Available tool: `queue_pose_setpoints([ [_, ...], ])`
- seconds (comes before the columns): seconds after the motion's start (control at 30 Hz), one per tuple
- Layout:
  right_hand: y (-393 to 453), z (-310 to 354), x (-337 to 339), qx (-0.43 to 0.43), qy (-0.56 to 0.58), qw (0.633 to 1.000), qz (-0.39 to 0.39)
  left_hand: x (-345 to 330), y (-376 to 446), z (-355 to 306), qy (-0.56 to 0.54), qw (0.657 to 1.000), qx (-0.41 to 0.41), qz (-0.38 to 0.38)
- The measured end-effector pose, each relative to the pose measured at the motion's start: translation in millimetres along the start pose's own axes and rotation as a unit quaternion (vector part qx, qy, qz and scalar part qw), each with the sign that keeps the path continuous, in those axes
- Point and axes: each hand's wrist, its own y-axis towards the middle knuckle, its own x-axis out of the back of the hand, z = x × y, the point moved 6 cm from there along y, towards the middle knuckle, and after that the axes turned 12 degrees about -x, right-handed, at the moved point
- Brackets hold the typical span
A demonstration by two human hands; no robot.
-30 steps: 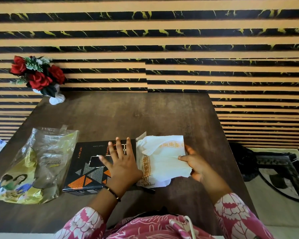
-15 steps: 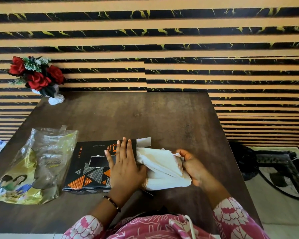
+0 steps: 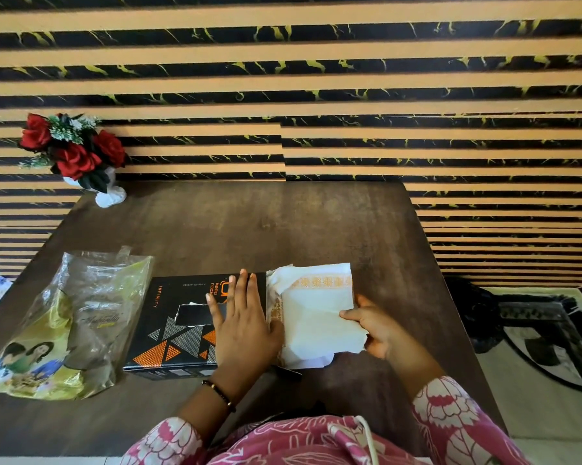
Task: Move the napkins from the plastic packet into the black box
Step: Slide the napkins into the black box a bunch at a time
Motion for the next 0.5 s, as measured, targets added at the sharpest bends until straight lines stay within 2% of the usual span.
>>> queue_pose_setpoints([
  [0.5, -16, 9, -16, 0.02, -0.118, 0.992, -0.041, 4, 0, 1, -0.062, 0.998, -0.007, -0.011],
])
